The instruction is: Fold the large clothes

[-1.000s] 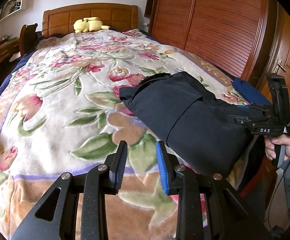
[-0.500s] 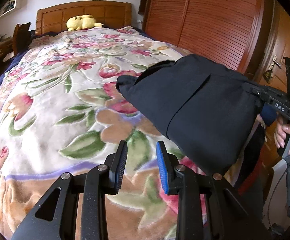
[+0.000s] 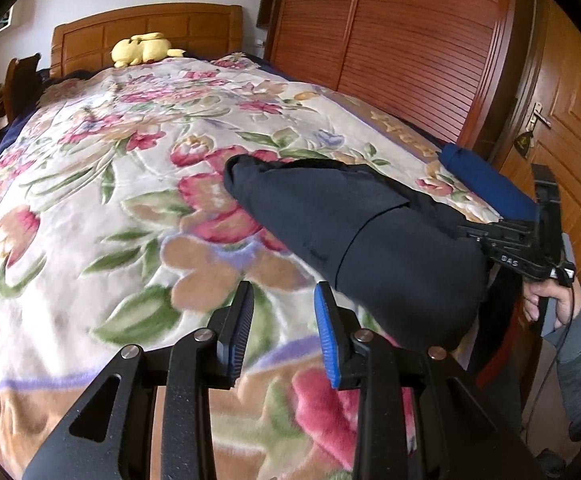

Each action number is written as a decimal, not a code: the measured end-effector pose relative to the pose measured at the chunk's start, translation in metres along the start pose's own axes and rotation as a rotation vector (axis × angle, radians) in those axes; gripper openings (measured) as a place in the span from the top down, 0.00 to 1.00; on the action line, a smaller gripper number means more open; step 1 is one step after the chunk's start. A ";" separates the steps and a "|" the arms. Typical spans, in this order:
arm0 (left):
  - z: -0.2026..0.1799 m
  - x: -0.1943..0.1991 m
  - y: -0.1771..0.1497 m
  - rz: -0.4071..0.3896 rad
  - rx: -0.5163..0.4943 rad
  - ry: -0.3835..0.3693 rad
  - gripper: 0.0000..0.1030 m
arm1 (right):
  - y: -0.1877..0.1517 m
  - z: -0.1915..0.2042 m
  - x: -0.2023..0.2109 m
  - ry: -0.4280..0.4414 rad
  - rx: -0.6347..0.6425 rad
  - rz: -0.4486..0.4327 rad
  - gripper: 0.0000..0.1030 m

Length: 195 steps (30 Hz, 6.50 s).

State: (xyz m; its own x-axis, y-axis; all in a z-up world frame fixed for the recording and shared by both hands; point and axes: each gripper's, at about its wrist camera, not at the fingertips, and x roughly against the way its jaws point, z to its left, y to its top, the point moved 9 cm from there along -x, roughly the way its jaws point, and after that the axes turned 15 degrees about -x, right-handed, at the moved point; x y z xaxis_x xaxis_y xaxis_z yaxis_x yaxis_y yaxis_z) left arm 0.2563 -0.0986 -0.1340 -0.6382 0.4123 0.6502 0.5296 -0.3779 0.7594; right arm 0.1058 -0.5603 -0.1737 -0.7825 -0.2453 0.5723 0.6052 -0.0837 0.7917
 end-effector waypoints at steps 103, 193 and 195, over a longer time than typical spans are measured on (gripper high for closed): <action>-0.053 -0.074 0.293 -0.147 -0.229 0.134 0.92 | 0.117 -0.138 0.149 0.010 -0.048 -0.391 0.92; -0.091 -0.030 0.078 -0.021 -0.156 0.012 0.65 | 0.103 -0.108 0.103 -0.162 -0.225 -0.232 0.19; -0.073 -0.018 0.062 -0.009 -0.133 0.052 0.65 | 0.097 -0.085 0.098 -0.122 -0.208 -0.229 0.19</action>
State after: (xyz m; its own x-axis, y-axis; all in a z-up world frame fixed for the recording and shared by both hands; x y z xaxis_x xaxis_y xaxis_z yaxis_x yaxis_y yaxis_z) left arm 0.2600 -0.1904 -0.1001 -0.6722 0.3738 0.6390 0.4473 -0.4827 0.7529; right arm 0.1002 -0.6746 -0.0588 -0.9059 -0.0811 0.4157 0.4186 -0.3216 0.8493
